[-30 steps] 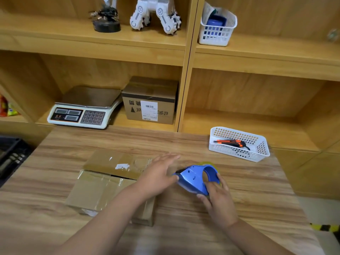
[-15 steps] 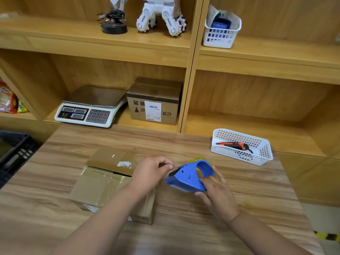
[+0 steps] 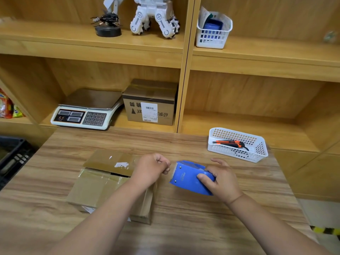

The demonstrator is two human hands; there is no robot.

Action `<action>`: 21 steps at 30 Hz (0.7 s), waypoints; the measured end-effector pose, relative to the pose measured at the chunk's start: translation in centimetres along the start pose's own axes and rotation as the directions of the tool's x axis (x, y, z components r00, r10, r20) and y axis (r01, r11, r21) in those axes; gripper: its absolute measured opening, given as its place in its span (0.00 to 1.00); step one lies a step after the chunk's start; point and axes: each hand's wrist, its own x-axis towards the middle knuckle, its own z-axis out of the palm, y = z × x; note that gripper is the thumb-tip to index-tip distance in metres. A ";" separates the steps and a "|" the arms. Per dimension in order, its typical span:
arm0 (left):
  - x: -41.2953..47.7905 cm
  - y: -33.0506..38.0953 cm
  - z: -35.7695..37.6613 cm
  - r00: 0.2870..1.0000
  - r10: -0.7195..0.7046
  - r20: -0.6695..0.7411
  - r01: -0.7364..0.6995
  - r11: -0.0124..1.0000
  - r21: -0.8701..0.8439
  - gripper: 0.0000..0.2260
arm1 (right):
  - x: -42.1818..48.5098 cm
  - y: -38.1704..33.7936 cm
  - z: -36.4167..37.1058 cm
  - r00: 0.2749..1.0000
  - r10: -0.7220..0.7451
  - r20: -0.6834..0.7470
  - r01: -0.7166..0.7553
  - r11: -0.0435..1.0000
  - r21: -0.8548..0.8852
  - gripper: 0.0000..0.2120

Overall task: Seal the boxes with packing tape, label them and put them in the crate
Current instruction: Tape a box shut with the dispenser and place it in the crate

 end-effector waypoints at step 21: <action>-1.2 0.3 -1.4 0.974 0.121 -0.193 -0.038 0.922 0.386 0.09 | 0.0 -2.7 -1.9 0.977 0.182 0.114 -0.086 0.817 -0.570 0.32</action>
